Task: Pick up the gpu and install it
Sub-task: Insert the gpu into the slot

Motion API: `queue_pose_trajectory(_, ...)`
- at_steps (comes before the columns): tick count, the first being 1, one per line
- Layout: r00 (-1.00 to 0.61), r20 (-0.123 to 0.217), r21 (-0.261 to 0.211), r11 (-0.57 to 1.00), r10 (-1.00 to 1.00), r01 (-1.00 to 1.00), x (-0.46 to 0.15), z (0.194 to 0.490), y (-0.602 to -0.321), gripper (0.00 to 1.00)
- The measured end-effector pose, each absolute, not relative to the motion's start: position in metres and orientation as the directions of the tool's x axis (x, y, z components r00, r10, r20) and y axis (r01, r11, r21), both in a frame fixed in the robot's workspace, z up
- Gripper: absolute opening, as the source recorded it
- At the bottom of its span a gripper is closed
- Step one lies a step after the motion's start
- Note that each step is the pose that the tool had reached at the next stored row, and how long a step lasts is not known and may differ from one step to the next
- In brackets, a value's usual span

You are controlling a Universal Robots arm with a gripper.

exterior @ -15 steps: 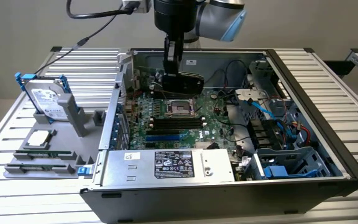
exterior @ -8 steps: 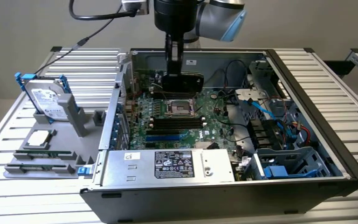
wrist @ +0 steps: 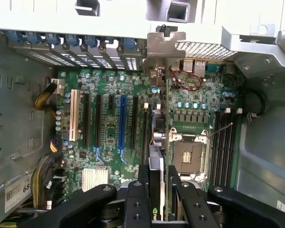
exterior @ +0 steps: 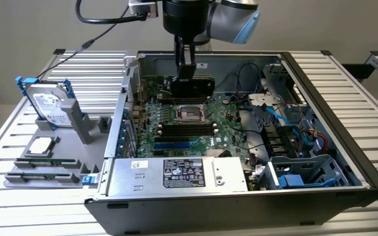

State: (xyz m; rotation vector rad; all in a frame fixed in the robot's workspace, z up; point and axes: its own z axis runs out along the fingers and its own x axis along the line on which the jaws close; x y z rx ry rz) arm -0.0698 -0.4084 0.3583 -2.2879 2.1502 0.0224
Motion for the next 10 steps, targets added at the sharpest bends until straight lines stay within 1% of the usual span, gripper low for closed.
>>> queue_pose_trajectory(10, 0.063, -0.012, 0.006, -0.063, -0.998, -0.998, -0.070, 0.354, -0.421, 0.27)
